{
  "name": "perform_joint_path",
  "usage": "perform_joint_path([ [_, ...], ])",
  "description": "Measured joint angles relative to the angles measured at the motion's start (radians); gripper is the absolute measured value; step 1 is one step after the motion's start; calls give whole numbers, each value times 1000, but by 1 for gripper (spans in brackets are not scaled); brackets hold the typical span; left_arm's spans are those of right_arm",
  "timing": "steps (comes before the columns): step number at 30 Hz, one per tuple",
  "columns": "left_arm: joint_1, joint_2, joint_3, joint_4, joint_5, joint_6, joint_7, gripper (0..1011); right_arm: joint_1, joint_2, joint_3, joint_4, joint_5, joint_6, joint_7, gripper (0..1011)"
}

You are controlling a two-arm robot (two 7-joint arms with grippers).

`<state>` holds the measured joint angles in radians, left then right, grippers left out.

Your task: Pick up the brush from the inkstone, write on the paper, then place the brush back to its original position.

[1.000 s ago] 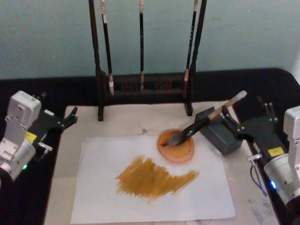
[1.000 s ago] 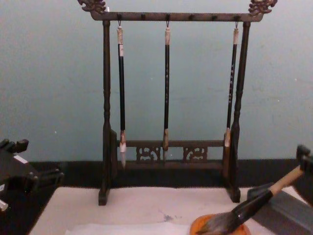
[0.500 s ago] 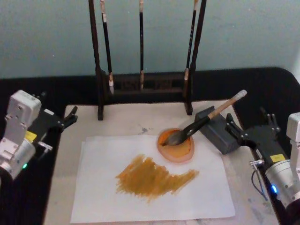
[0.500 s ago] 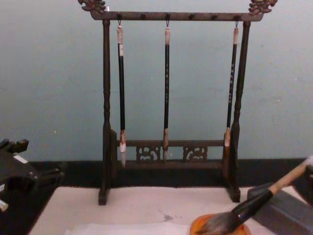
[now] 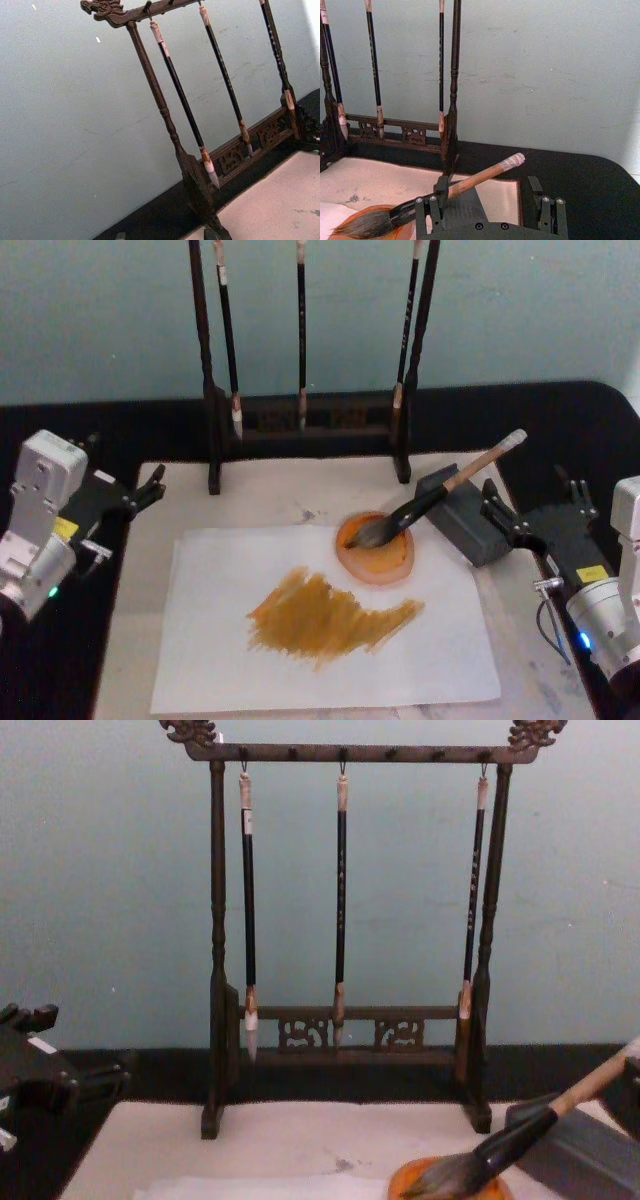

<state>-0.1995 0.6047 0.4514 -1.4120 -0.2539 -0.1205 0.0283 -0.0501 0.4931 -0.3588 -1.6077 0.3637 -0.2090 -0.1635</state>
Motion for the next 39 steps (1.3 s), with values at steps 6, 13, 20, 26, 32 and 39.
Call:
perform_joint_path([
  [6,0,0,0,0,0,0,0,1010,0,0,-1,0,1,0,0,1000],
  [13,0,0,0,0,0,0,0,1010,0,0,-2,0,1,0,-1,1000],
  [20,0,0,0,0,0,0,0,1010,0,0,-2,0,1,-1,-2,1000],
  [26,0,0,0,0,0,0,0,1010,0,0,-2,0,1,0,-2,1000],
  [32,0,0,0,0,0,0,0,1010,0,0,-2,0,1,0,-2,1000],
  [39,0,0,0,0,0,0,0,1010,0,0,-2,0,1,-1,-2,1000],
])
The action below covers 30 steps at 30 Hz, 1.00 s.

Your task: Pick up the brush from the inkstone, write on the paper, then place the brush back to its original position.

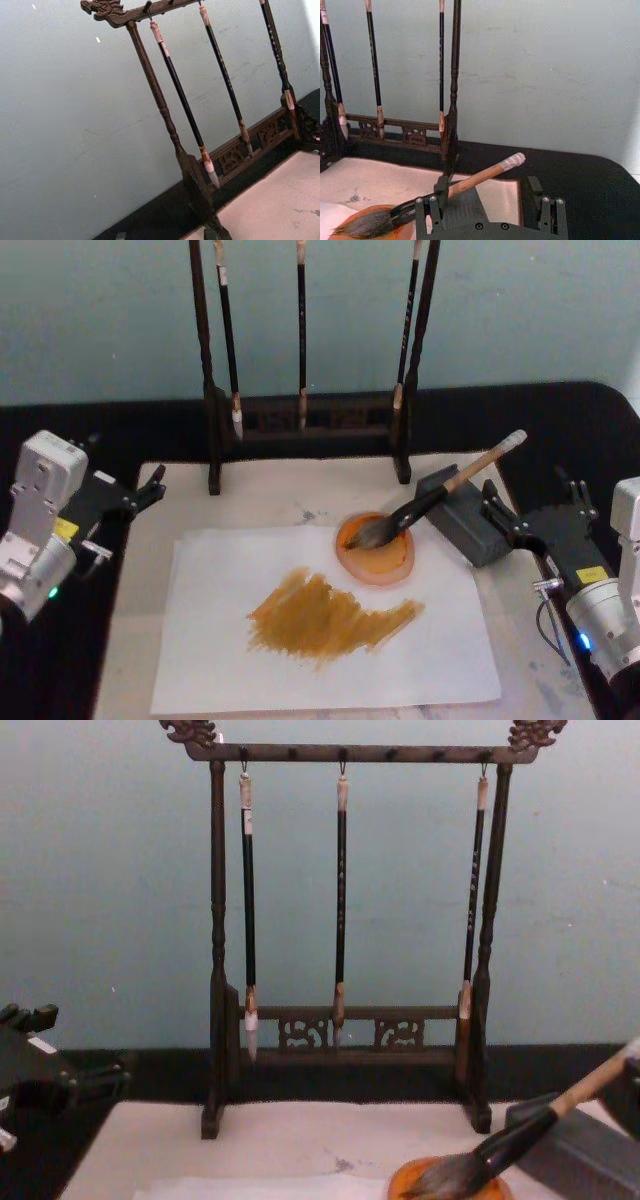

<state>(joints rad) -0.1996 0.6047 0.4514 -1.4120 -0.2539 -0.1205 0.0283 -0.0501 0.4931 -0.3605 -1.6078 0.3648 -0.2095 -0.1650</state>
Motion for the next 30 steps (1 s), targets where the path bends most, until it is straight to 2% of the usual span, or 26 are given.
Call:
perform_joint_path([
  [30,0,0,0,0,0,0,0,1010,0,0,0,0,0,0,0,1000],
])
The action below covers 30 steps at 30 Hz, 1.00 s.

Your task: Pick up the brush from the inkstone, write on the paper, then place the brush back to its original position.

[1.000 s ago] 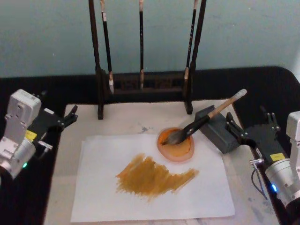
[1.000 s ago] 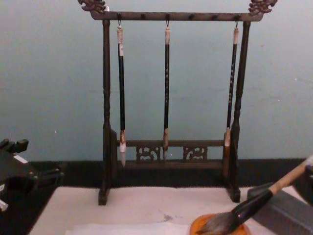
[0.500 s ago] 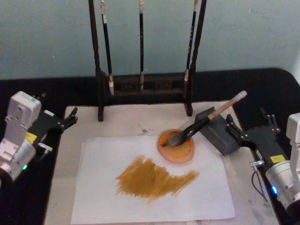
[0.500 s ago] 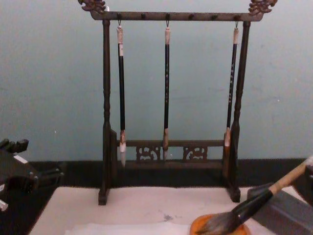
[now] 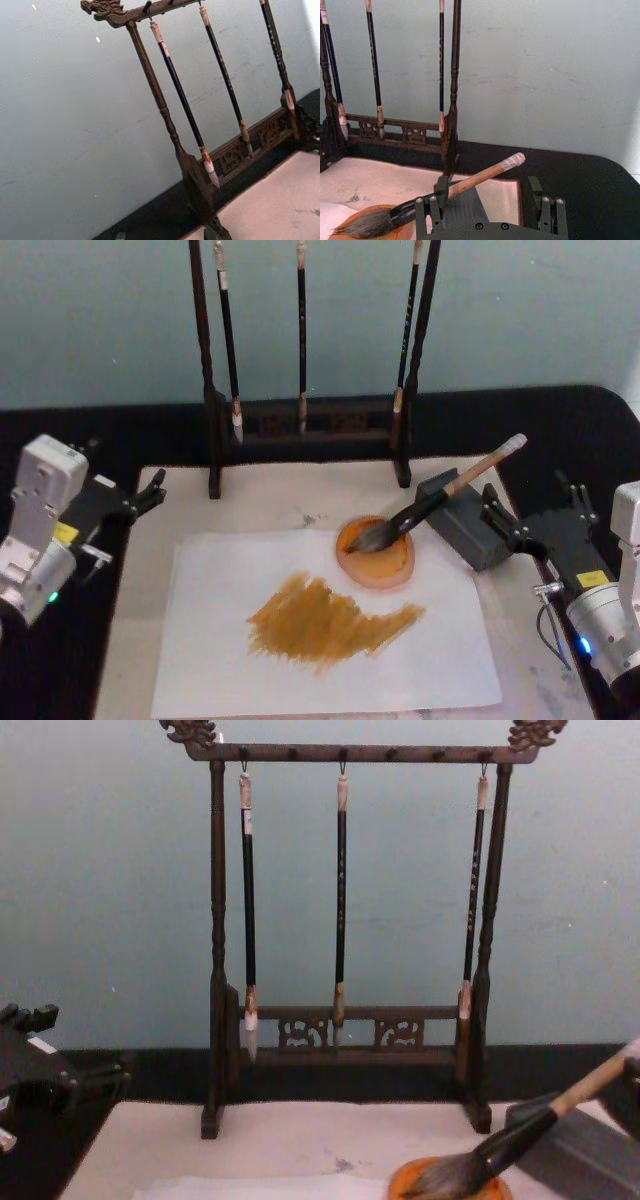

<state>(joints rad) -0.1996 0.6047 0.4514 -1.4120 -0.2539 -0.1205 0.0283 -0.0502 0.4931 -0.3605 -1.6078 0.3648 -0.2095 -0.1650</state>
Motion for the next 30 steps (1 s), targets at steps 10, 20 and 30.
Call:
perform_joint_path([
  [10,0,0,0,0,0,0,0,1010,0,0,0,0,0,0,0,1000],
  [20,0,0,0,0,0,0,0,1010,0,0,0,0,0,0,0,1000],
  [30,0,0,0,0,0,0,0,1010,0,0,0,0,0,0,0,1000],
])
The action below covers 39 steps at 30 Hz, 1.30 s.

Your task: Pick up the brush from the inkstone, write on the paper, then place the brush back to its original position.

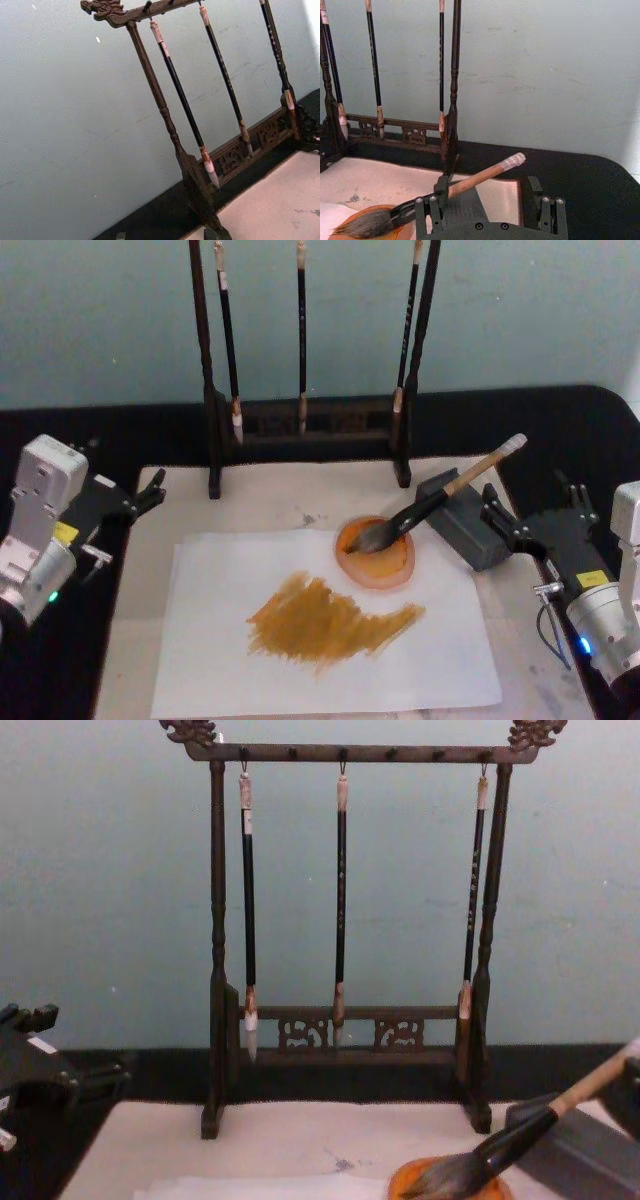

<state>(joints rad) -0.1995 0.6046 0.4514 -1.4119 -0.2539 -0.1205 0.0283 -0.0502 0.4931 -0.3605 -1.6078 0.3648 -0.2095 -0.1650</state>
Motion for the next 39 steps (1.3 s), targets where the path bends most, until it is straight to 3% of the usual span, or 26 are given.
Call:
perform_joint_path([
  [39,0,0,0,0,0,0,0,1010,0,0,0,0,0,0,0,1000],
])
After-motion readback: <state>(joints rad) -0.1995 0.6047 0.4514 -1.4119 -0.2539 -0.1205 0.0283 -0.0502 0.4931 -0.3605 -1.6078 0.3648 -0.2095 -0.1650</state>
